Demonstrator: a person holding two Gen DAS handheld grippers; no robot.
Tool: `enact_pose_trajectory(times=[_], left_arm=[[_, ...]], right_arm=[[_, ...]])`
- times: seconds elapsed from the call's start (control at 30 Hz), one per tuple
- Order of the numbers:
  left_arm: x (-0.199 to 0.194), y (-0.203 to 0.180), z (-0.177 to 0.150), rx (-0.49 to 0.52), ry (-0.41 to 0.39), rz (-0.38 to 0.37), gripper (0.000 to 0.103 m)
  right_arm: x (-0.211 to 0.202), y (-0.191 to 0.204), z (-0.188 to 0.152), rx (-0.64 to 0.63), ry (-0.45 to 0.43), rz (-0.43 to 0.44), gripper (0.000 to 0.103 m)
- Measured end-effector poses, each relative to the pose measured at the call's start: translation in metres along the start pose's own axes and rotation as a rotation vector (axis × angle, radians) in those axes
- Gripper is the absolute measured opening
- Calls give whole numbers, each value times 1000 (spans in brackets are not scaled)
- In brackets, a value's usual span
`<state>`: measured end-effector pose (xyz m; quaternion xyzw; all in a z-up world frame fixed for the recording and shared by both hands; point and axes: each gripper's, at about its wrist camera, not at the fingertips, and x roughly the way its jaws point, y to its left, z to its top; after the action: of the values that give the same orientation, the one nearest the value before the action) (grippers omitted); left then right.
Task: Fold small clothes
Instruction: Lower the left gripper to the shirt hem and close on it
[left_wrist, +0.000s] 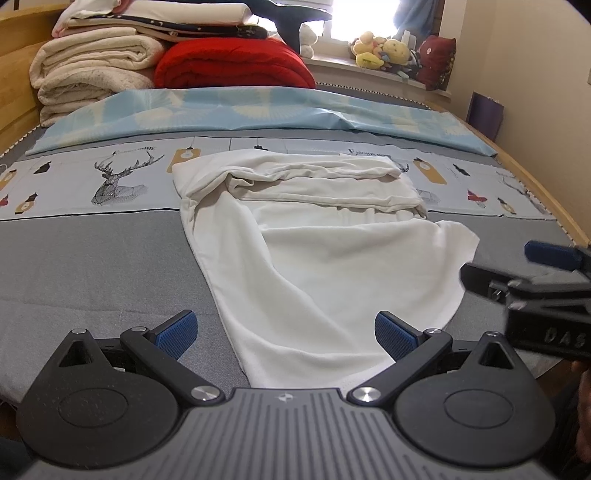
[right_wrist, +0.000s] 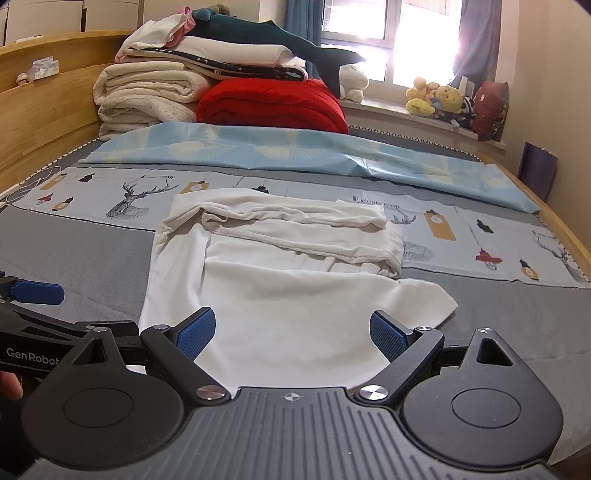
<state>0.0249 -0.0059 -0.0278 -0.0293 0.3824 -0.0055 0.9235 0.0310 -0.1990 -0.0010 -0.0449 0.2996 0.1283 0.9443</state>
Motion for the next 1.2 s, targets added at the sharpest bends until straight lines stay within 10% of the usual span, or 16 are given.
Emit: enact_pose_trajectory(times=[0.23, 0.67, 0.93, 1.2], left_arm=[[30, 22, -2, -94, 108, -6, 76], [90, 29, -30, -92, 321, 37, 66], [98, 18, -40, 37, 339, 59, 6], [88, 43, -34, 52, 327, 166, 4]], right_arm=[[-2, -7, 2, 28, -20, -36, 68], [-4, -13, -2, 32, -14, -38, 66], [-1, -10, -5, 11, -7, -49, 66], [3, -9, -4, 18, -30, -81, 66]])
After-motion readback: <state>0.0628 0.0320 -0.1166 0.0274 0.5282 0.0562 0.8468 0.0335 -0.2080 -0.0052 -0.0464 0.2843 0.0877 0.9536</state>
